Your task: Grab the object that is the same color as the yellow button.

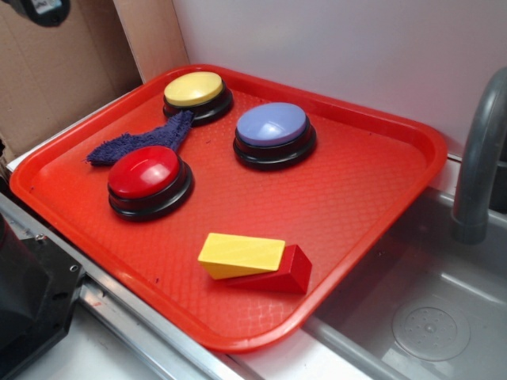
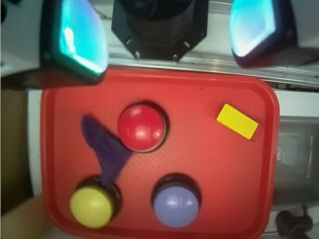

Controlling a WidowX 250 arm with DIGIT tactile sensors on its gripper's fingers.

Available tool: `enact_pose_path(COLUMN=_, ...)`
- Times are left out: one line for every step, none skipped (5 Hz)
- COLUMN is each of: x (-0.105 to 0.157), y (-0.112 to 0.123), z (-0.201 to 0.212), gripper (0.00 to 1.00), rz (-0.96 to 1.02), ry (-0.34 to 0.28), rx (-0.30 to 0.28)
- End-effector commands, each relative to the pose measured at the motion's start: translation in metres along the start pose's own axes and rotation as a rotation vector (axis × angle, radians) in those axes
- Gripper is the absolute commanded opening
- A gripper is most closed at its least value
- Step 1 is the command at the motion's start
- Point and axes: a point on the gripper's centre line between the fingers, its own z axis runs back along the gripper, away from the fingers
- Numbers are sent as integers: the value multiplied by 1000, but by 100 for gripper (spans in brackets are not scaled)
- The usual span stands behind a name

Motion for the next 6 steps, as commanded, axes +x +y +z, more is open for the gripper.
enact_pose_path(x=39, y=-19, z=-30, gripper=100, rz=-391, ry=0, rx=23)
enact_pose_path(x=48, y=-32, z=-48, gripper=100, rz=-608, ry=-24, rx=-21)
enact_pose_path(x=49, y=-49, z=-81, gripper=100, rz=-785, ry=-81, rx=-120)
enact_pose_path(x=40, y=-60, z=-100, gripper=100, rz=-821, ry=-18, rx=-101)
enact_pose_path(x=30, y=-74, z=-121, gripper=100, rz=-855, ry=0, rx=-45)
enact_pose_path(x=22, y=-84, z=-149, gripper=100, rz=-855, ry=34, rx=-7)
